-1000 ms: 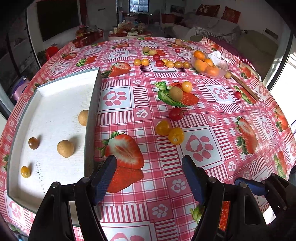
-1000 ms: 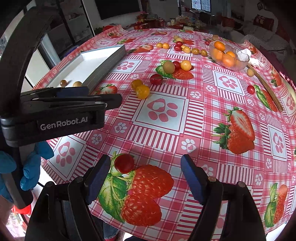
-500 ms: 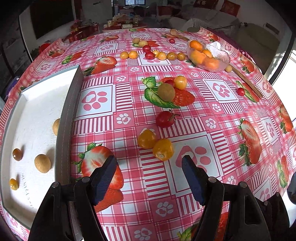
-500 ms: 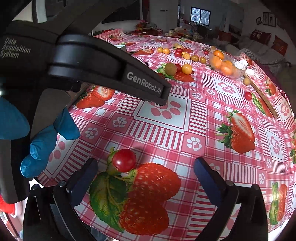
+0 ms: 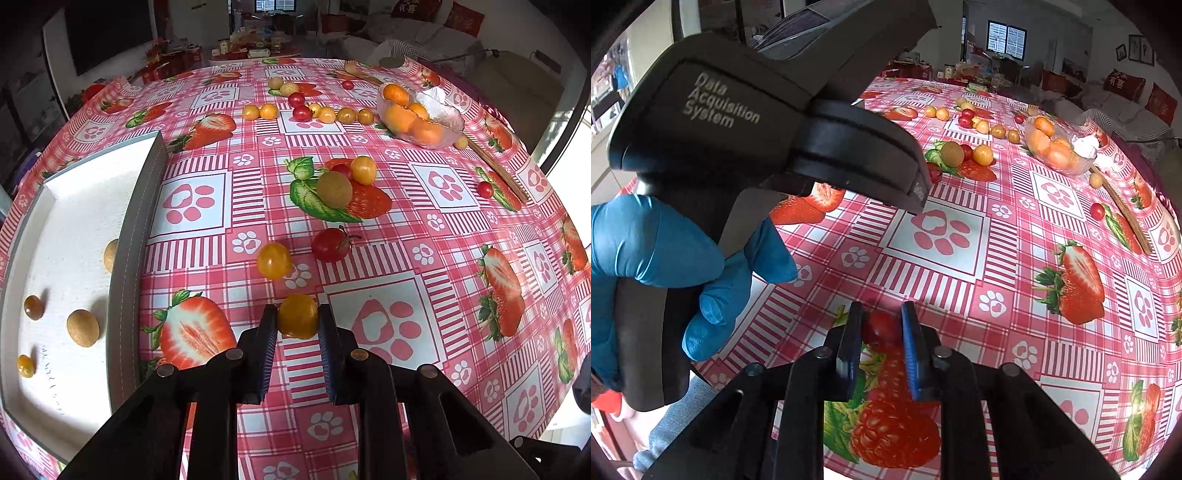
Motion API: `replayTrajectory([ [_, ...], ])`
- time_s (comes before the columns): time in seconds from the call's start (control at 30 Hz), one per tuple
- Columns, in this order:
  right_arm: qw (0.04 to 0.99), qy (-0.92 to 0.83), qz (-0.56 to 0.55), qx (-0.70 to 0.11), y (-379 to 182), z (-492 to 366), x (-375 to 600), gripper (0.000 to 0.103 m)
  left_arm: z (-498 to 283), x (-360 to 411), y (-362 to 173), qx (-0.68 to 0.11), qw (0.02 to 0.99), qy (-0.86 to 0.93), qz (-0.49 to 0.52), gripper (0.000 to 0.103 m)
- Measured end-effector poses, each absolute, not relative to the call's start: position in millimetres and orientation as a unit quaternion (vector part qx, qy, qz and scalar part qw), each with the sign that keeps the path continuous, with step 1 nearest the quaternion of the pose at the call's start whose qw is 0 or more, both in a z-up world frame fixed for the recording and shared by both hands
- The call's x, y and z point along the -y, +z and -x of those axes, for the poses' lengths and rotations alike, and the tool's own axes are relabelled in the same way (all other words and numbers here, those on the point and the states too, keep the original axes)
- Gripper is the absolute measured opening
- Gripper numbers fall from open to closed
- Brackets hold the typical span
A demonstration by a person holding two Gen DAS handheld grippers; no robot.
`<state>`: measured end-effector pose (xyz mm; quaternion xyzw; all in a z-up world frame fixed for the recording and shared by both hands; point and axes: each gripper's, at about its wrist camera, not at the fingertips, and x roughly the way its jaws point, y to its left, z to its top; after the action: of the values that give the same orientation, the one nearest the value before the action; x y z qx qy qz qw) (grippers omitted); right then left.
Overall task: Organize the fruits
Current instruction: 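Grasp a yellow-orange cherry tomato with the left tool while the right tool grasps a red cherry tomato, then carry both tomatoes into the white tray and open both tools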
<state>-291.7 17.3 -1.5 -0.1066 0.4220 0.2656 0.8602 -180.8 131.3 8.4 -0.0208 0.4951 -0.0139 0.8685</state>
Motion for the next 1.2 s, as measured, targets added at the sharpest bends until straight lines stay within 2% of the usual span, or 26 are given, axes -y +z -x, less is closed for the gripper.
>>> replayTrajectory([
  [0.47, 0.844, 0.266, -0.027, -0.465, 16, 246, 39, 0.022, 231, -173, 54, -0.435, 0.9, -0.001, 0.032, 0.023],
  [0.93, 0.828, 0.325, 0.018, -0.456, 50, 234, -30, 0.022, 280, -278, 48, -0.429, 0.896, 0.105, 0.041, 0.023],
  [1.2, 0.806, 0.37, 0.047, -0.46, 62, 216, -102, 0.022, 276, -303, 32, -0.441, 0.888, 0.111, 0.066, 0.023],
])
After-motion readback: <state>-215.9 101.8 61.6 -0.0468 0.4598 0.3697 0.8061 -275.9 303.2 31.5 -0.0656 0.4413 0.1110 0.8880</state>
